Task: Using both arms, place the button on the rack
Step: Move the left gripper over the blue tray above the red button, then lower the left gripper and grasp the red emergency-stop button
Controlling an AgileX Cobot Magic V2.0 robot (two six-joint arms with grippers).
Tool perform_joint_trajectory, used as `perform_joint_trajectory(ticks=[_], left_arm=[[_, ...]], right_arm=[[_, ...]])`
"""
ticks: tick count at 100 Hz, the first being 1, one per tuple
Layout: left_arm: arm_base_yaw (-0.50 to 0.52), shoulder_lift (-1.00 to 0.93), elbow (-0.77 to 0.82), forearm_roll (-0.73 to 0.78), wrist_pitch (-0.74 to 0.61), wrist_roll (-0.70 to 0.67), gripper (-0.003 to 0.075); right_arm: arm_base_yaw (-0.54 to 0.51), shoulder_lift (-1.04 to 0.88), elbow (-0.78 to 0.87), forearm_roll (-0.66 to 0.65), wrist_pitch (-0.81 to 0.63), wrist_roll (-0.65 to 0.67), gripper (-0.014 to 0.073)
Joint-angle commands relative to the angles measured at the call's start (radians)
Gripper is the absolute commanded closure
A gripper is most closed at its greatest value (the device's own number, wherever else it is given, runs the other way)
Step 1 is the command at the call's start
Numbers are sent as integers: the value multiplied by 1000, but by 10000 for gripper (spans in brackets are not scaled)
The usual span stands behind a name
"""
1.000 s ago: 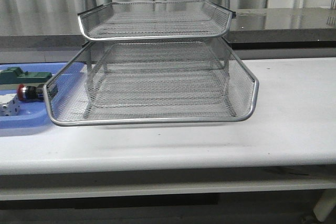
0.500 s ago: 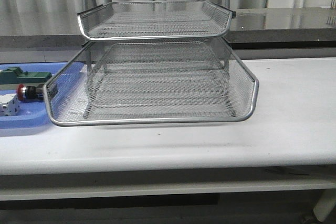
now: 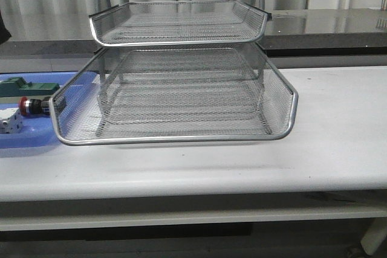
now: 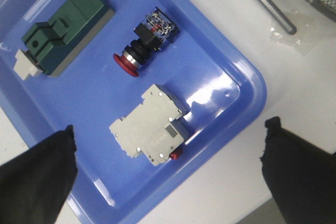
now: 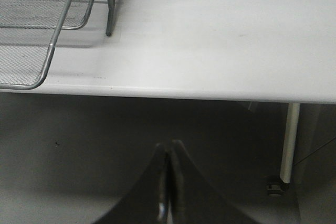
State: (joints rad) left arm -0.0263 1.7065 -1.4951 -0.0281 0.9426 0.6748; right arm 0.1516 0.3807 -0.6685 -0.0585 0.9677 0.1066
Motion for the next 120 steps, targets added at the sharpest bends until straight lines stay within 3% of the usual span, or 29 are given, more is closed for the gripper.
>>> perform_joint_trajectory(ticks=[1,17,43,120], left_arm=[[-2,21,-100,-14,5,60,29],[-2,129,-200,-8,15,136,29],[-6,273,-330,43,34,142,29],[-18,494,-475,88,-36,188,30]], right_arm=[[-1,5,-32,-11,-56,1,664],[-1,5,-32,-11,-56,1,664],[-1,5,-32,-11,-56,1,664],[-1,5,-32,-11,-54,1,664]])
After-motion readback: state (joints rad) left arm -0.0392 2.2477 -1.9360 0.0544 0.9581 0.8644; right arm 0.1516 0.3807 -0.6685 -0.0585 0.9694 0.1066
